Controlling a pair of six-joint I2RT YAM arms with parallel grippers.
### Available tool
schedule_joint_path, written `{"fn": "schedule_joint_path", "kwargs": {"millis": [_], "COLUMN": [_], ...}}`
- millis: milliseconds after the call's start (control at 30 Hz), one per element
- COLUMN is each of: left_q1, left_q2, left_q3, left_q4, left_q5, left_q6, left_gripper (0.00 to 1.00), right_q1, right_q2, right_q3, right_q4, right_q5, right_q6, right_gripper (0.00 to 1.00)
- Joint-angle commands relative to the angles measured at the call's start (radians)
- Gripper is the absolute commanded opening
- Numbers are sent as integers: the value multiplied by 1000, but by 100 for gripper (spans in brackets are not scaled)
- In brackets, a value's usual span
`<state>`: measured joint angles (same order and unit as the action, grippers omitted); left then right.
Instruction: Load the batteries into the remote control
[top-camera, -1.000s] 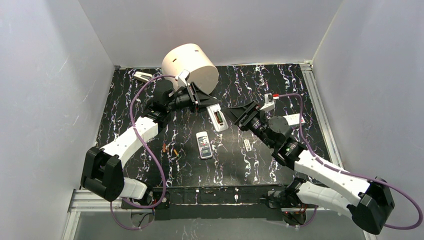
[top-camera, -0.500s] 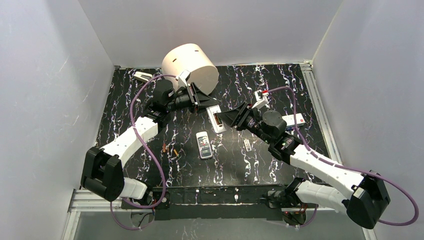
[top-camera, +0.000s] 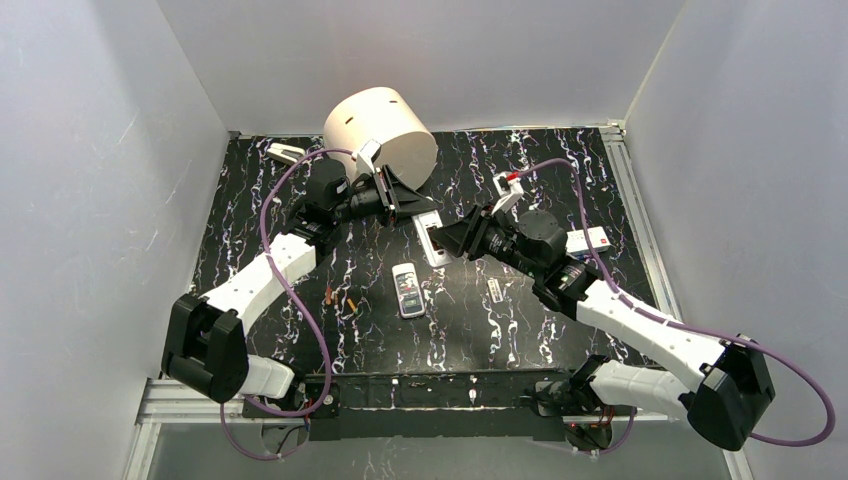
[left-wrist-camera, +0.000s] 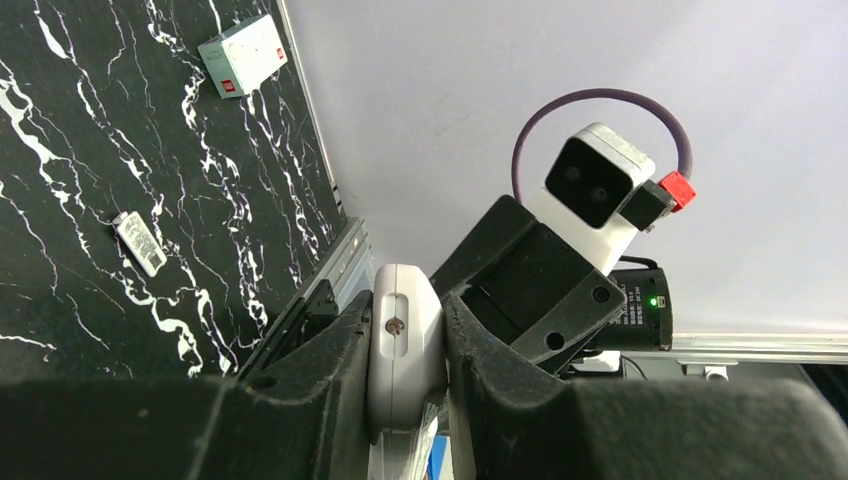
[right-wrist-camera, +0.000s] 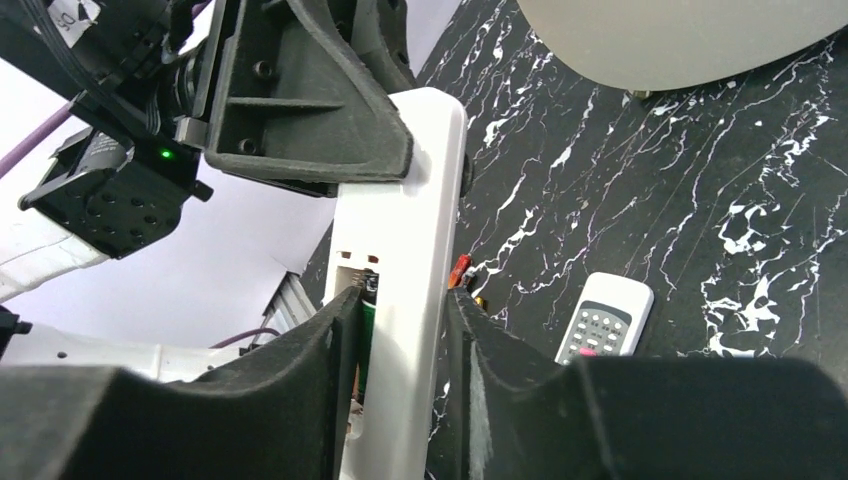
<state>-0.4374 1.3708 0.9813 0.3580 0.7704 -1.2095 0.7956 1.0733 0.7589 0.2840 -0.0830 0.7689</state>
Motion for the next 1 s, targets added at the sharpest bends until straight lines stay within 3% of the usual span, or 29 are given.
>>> {"fn": "schedule_joint_path", "kwargs": {"millis": [0,100,267,433,567,700,800,967], "left_q1": [8,9,12,15,30,60,94,106], "left_q2": [-45,-49,-57,-72,-92,-124,-170,-280], "left_q3": [15,10,4,-7,-40,-79,-77,-10], "left_q4": [19,19,19,19,19,-11,-184,-659], "left_q5": [32,31,30,32,34,29,-62,-501], "left_q6": [3,8,18,68,150,252,376,612], "left_gripper": [0,0,0,0,0,0,0,0], "right_q1": [-12,-13,-15,-15,-18,-19,-18,2], "right_q2": [-5,-3,-7,-34,-77,-106,-93,69], "right_q3": [44,38,21,18,16,12,32,112], "right_q4": [-37,-42,-22,-3,7,1,-57,-199], "right_q5": [4,12,15,16,22,-8,-3,-31], "right_q6": [-56,-43,-27,-22,-35,-47,-65,-115], "right_gripper": [40,35,35,76,83,84,83,67]}}
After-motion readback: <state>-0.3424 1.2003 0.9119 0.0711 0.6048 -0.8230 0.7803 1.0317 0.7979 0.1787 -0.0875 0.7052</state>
